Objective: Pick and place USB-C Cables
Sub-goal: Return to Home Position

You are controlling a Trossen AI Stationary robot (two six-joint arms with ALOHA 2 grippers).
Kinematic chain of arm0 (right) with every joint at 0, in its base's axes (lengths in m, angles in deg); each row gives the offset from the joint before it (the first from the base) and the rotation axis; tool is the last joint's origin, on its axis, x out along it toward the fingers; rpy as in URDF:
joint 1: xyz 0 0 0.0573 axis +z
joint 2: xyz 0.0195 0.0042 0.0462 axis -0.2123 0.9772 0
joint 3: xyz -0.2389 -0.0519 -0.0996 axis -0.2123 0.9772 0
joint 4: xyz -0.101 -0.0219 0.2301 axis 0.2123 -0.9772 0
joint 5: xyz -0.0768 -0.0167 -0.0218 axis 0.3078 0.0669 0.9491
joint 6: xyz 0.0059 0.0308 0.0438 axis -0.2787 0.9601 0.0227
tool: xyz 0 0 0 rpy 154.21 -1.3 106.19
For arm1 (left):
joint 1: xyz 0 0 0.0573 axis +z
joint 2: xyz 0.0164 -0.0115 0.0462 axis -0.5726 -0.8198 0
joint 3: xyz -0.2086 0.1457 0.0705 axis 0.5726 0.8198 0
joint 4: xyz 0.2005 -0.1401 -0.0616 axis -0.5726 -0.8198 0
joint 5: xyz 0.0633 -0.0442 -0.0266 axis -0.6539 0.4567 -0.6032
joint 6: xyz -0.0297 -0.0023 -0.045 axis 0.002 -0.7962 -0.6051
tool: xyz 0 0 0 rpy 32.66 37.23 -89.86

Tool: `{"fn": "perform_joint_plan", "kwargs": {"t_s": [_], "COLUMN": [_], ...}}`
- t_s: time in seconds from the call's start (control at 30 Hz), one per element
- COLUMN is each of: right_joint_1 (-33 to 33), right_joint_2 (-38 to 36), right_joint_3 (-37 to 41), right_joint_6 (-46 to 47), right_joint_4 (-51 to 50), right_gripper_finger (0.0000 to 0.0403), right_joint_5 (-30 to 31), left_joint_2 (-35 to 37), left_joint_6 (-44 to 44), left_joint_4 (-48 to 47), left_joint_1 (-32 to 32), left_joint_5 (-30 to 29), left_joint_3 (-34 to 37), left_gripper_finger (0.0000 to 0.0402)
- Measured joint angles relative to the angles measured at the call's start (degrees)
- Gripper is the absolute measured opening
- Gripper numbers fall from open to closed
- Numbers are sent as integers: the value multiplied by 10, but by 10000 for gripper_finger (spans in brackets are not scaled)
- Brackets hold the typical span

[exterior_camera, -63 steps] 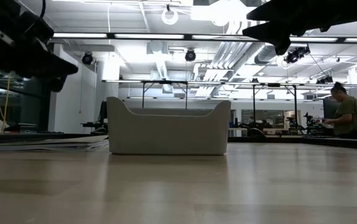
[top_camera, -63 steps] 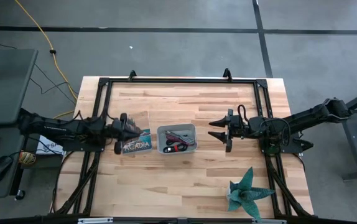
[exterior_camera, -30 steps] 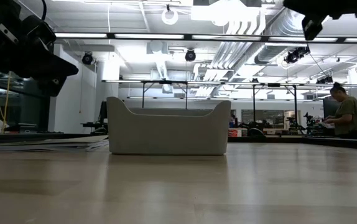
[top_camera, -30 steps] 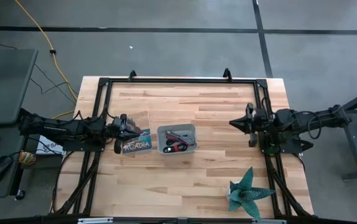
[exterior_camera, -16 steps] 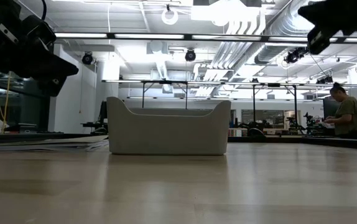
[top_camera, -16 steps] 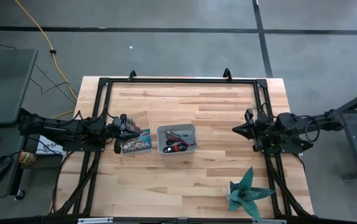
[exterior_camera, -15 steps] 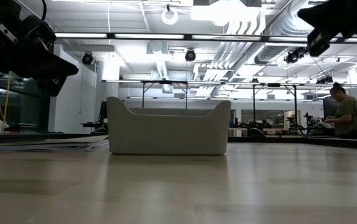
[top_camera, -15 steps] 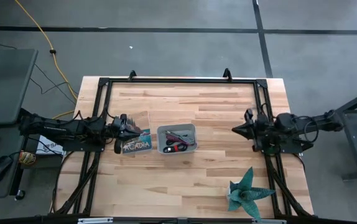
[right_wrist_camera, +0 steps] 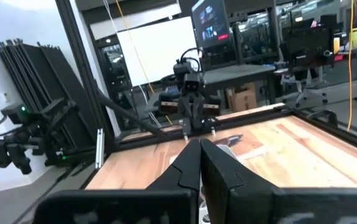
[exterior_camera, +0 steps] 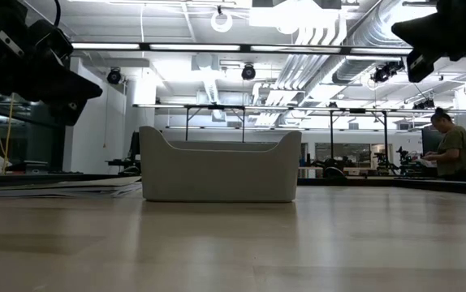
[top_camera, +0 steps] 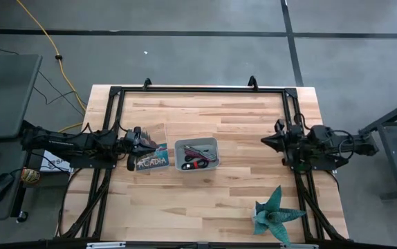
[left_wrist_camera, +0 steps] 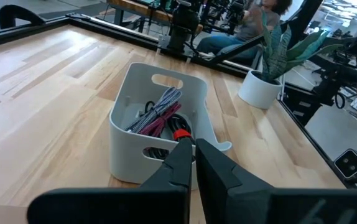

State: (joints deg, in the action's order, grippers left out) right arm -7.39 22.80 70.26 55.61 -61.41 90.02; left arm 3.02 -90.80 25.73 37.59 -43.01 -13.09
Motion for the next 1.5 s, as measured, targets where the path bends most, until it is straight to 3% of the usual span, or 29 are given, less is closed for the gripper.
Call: {"fn": "perform_joint_plan", "kwargs": {"t_s": [0.23,0.5,1.5], "right_joint_1": [0,-1,-1], "right_joint_2": [-4,-2,20], "right_joint_3": [75,74,74], "right_joint_6": [-25,-46,-14], "right_joint_4": [98,19,18], "right_gripper_finger": [0,0,0], "right_joint_5": [1,17,12], "left_joint_2": [0,0,0], "left_joint_6": [0,0,0], "left_joint_4": [0,0,0], "left_joint_1": [0,0,0], "left_joint_5": [0,0,0], "left_joint_3": [0,0,0], "left_gripper_finger": [3,3,3]}}
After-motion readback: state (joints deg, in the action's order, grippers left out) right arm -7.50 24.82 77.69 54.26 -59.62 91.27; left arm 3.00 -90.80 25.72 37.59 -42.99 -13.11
